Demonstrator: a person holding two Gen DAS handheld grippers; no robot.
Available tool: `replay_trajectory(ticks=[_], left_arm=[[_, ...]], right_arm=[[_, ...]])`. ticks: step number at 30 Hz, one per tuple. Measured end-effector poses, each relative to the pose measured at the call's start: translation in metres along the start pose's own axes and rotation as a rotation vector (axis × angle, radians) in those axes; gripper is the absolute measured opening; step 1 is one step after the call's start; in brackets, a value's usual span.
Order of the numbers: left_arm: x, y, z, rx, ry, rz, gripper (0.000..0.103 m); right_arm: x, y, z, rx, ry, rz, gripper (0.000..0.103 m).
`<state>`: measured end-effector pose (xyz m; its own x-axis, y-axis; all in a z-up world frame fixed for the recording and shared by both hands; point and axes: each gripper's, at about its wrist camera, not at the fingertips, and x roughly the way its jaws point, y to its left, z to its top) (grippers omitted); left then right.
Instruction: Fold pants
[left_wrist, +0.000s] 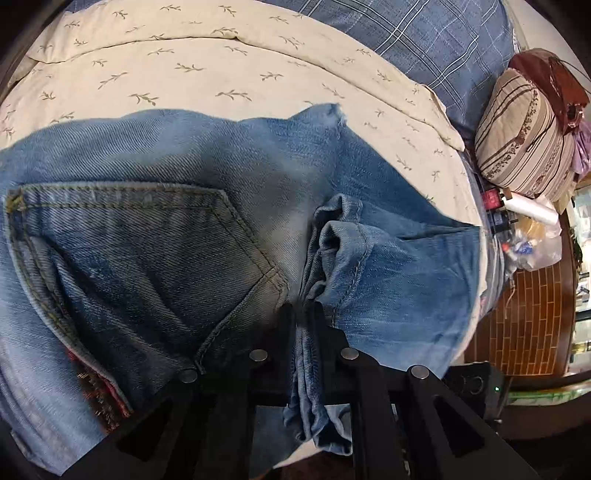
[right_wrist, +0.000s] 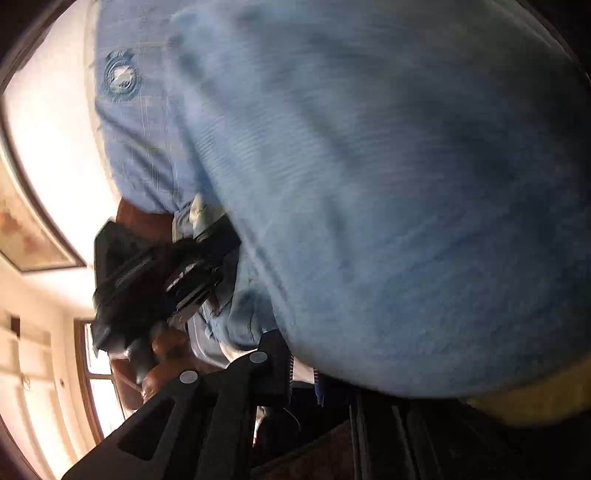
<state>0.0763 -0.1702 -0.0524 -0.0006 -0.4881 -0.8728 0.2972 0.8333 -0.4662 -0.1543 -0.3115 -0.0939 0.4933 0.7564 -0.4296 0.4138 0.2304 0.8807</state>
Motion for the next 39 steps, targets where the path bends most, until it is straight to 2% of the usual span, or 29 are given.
replay_trajectory(ticks=[1,3,4,5,7,8,10,11,14,16,18,19,20,22,23,25,26,27,28,30,32,34,36,37,39], left_arm=[[-0.005,-0.003,0.000,0.013,-0.004,-0.001,0.010],[-0.017,-0.008,-0.002,0.035,-0.026,-0.028,0.010],[-0.024,-0.011,-0.004,0.048,-0.036,-0.046,0.010],[-0.030,-0.016,-0.005,0.064,-0.041,-0.067,0.011],[-0.039,-0.027,-0.005,0.100,-0.064,-0.078,0.013],[-0.040,-0.032,-0.005,0.114,-0.075,-0.072,0.016],[-0.037,-0.036,-0.005,0.128,-0.081,-0.057,0.020],[-0.034,-0.035,-0.003,0.113,-0.078,-0.056,0.020],[-0.028,-0.025,0.008,0.032,-0.069,-0.098,0.021],[-0.026,-0.020,0.015,-0.028,-0.070,-0.131,0.025],[-0.025,-0.025,0.017,-0.031,-0.074,-0.163,0.030],[-0.027,-0.034,0.014,0.003,-0.084,-0.174,0.030],[-0.025,-0.041,0.014,0.043,-0.093,-0.164,0.030],[-0.017,-0.056,0.007,0.138,-0.109,-0.078,0.030],[-0.005,-0.059,0.005,0.177,-0.101,-0.009,0.030],[0.026,-0.057,0.004,0.191,-0.036,0.111,0.027],[0.034,-0.053,0.002,0.199,-0.031,0.137,0.021],[0.027,-0.051,-0.001,0.210,-0.061,0.127,0.021],[0.021,-0.051,-0.003,0.209,-0.054,0.112,0.021],[0.005,-0.046,-0.007,0.181,-0.024,0.031,0.021],[-0.013,-0.046,-0.017,0.181,-0.043,-0.051,0.023],[-0.019,-0.048,-0.025,0.211,-0.054,-0.058,0.027],[-0.009,-0.047,-0.036,0.226,-0.008,-0.053,0.027],[0.003,-0.044,-0.045,0.236,0.038,-0.031,0.027],[0.018,-0.037,-0.058,0.245,0.059,0.009,0.026]], right_arm=[[-0.003,0.003,-0.001,-0.008,0.001,-0.005,0.012],[-0.012,0.016,-0.005,-0.053,0.025,-0.054,0.034],[-0.018,0.019,-0.011,-0.077,0.043,-0.067,0.052],[-0.024,0.032,-0.017,-0.140,0.070,-0.062,0.057],[-0.040,0.056,-0.023,-0.245,0.077,-0.006,0.057],[-0.051,0.067,-0.022,-0.286,0.041,0.027,0.057],[-0.080,0.083,-0.010,-0.339,-0.109,0.056,0.057],[-0.093,0.090,0.002,-0.357,-0.198,0.026,0.057],[-0.109,0.101,0.039,-0.405,-0.356,-0.179,0.057],[-0.104,0.103,0.063,-0.418,-0.382,-0.300,0.057],[-0.091,0.097,0.083,-0.439,-0.374,-0.394,0.057],[-0.077,0.100,0.090,-0.460,-0.376,-0.466,0.050],[-0.070,0.101,0.091,-0.501,-0.376,-0.512,0.025],[-0.067,0.103,0.091,-0.594,-0.418,-0.574,0.024],[-0.069,0.099,0.094,-0.582,-0.445,-0.579,0.024],[-0.068,0.078,0.112,-0.521,-0.423,-0.608,0.025],[-0.071,0.071,0.112,-0.521,-0.426,-0.587,0.028],[-0.076,0.072,0.108,-0.521,-0.434,-0.577,0.030],[-0.084,0.076,0.102,-0.516,-0.447,-0.564,0.035],[-0.099,0.085,0.091,-0.524,-0.467,-0.509,0.035],[-0.115,0.098,0.071,-0.556,-0.489,-0.414,0.035],[-0.117,0.113,0.056,-0.628,-0.501,-0.351,0.035],[-0.109,0.116,0.049,-0.673,-0.468,-0.327,0.035],[-0.096,0.107,0.052,-0.647,-0.416,-0.328,0.035],[-0.070,0.086,0.062,-0.585,-0.323,-0.392,0.034]])
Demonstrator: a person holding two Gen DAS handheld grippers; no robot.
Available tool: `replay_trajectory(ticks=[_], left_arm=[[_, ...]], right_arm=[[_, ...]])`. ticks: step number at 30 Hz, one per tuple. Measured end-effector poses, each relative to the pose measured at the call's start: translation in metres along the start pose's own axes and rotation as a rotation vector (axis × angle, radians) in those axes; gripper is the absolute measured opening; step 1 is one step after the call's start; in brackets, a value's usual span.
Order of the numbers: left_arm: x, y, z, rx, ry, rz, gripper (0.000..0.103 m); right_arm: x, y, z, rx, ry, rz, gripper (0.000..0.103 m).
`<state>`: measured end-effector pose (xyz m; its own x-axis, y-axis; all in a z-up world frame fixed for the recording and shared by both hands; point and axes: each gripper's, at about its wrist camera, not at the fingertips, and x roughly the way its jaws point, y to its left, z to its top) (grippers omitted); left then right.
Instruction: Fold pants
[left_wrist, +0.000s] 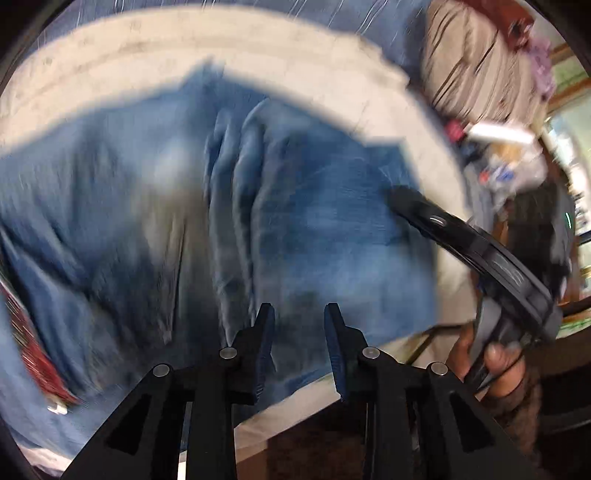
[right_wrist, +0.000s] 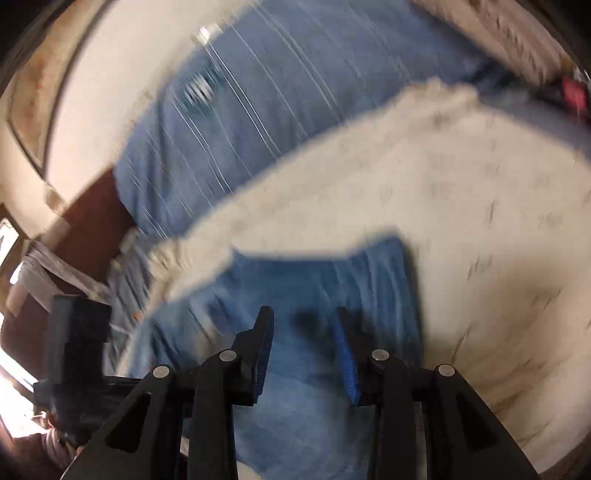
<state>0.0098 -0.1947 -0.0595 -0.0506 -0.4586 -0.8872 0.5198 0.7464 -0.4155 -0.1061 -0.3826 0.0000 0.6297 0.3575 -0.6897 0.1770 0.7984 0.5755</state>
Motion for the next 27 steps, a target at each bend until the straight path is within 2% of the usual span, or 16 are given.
replay_trajectory(ticks=[1,2,4,8,9,11,12,16,20,21,22,23,24,25,26,27], left_arm=[[-0.001,0.001,-0.004,0.016,-0.027,0.001,0.024],[-0.005,0.001,-0.008,0.038,-0.048,0.004,0.024],[-0.013,0.002,-0.012,0.045,-0.036,0.011,0.024],[-0.039,0.012,-0.012,0.044,-0.076,-0.009,0.024],[-0.046,0.016,-0.009,0.034,-0.100,-0.008,0.024],[-0.062,0.022,-0.001,-0.007,-0.144,-0.017,0.025],[-0.069,0.022,0.005,-0.035,-0.161,-0.029,0.025],[-0.077,0.025,0.037,-0.075,-0.209,-0.022,0.034],[-0.056,0.018,0.057,-0.124,-0.171,-0.069,0.035],[-0.048,0.014,0.064,-0.119,-0.171,-0.057,0.035],[-0.040,0.010,0.072,-0.097,-0.176,0.004,0.035],[-0.024,0.007,0.084,-0.053,-0.174,0.132,0.035],[-0.012,0.008,0.089,-0.035,-0.151,0.212,0.035],[0.001,0.014,0.092,-0.038,-0.110,0.247,0.035],[0.006,0.023,0.091,-0.052,-0.109,0.224,0.036],[0.002,0.026,0.088,-0.060,-0.132,0.199,0.036]], right_arm=[[0.016,-0.006,-0.007,0.005,0.053,-0.035,0.030],[0.014,-0.007,-0.011,-0.003,0.007,-0.029,0.028],[0.007,-0.007,-0.007,0.036,0.012,-0.015,0.029],[-0.023,-0.004,-0.006,0.094,-0.021,0.032,0.040],[-0.030,0.001,-0.011,0.099,-0.024,0.067,0.043],[-0.039,0.011,-0.025,0.100,-0.004,0.155,0.056],[-0.040,0.015,-0.029,0.095,0.005,0.165,0.057],[-0.036,0.040,-0.054,-0.022,0.057,0.096,0.057],[-0.024,0.064,-0.068,-0.136,0.101,0.097,0.057],[-0.023,0.069,-0.071,-0.164,0.094,0.105,0.057],[-0.019,0.076,-0.073,-0.211,0.083,0.108,0.057],[-0.010,0.081,-0.076,-0.241,0.101,0.088,0.055],[0.004,0.084,-0.080,-0.234,0.162,0.067,0.053],[0.020,0.081,-0.087,-0.210,0.250,0.063,0.053],[0.028,0.080,-0.095,-0.217,0.278,0.049,0.053],[0.026,0.082,-0.098,-0.237,0.248,0.054,0.053]])
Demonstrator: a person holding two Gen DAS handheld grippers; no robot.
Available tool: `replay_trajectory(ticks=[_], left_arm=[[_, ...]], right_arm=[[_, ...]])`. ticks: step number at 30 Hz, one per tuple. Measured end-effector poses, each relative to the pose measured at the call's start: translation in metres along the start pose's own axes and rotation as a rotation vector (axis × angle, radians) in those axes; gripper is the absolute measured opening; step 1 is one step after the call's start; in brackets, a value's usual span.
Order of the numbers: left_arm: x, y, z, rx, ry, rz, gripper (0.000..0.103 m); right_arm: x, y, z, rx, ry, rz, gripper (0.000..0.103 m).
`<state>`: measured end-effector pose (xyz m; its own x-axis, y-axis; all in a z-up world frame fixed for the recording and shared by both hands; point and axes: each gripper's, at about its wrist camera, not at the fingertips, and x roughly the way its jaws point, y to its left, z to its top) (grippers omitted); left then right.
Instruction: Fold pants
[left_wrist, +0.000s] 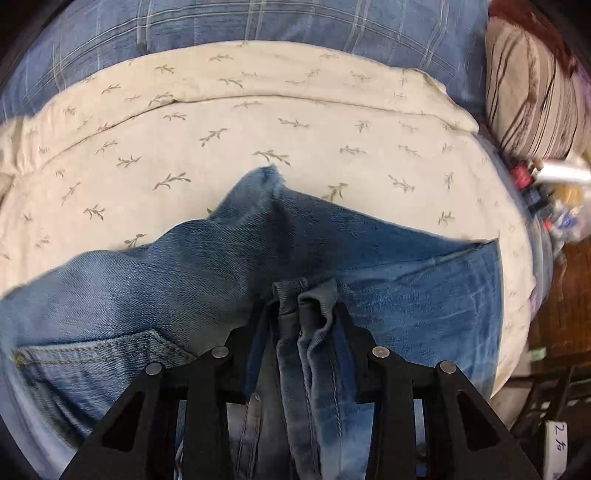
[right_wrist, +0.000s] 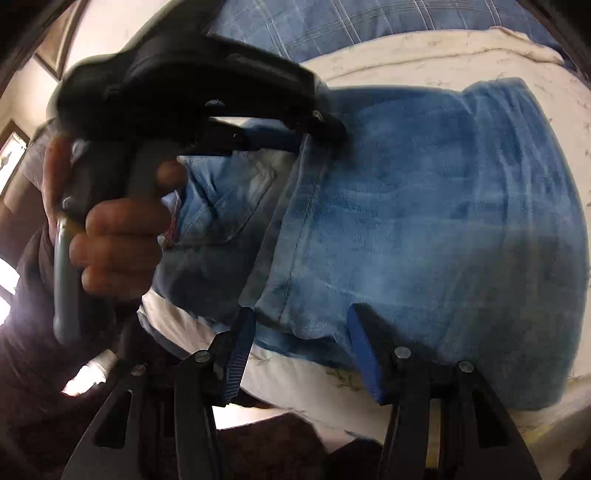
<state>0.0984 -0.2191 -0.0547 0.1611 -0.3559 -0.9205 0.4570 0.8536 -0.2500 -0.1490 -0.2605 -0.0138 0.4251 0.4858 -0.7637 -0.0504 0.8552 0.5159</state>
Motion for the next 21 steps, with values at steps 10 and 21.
replay_trajectory(ticks=[10,21], left_arm=[[-0.117,0.094,-0.026,-0.089,-0.099,-0.186,0.039],[-0.184,0.290,-0.092,-0.471,-0.143,-0.225,0.056]], right_arm=[[-0.046,0.015,-0.003,0.036,-0.115,-0.011,0.061],[0.008,0.156,-0.002,-0.491,-0.065,-0.137,0.077]])
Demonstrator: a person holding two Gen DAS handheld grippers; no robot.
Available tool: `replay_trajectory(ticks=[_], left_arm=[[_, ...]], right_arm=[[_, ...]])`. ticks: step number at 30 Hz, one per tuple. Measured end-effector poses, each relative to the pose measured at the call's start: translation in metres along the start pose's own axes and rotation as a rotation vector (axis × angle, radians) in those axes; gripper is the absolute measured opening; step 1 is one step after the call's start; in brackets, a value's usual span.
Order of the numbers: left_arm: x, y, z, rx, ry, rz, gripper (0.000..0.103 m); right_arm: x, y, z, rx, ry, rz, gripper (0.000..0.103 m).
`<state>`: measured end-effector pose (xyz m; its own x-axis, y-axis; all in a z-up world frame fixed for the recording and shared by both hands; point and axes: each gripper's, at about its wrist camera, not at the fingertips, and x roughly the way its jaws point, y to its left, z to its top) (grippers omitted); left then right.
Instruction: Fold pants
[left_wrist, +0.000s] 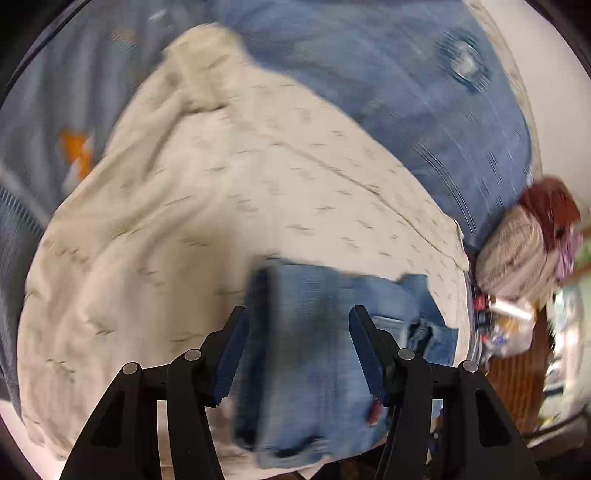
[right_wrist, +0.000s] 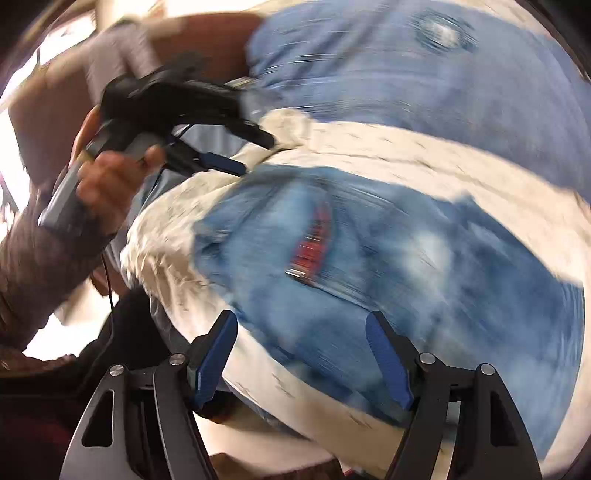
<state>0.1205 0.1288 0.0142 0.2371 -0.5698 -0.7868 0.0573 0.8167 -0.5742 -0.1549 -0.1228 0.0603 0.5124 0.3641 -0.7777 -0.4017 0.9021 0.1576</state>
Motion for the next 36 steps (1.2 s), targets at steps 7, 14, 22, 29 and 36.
replay_trajectory(ticks=[7,14,22,29,36], left_arm=[[0.026,0.045,0.008,-0.094,0.069,-0.108,0.057],[0.070,0.048,0.016,-0.089,0.128,-0.159,0.063],[0.103,0.032,0.022,-0.025,0.183,-0.190,0.025],[0.085,-0.015,0.020,0.099,0.138,-0.214,0.015],[0.065,-0.107,-0.005,0.307,0.119,-0.202,0.016]], right_arm=[[0.051,0.081,0.002,-0.365,-0.007,-0.182,0.083],[0.107,0.113,-0.007,-0.544,0.003,-0.350,0.089],[0.127,0.110,-0.002,-0.563,-0.021,-0.364,0.081],[0.073,0.067,0.027,-0.246,-0.046,-0.161,0.040],[0.007,0.022,0.020,-0.001,-0.143,-0.073,0.038]])
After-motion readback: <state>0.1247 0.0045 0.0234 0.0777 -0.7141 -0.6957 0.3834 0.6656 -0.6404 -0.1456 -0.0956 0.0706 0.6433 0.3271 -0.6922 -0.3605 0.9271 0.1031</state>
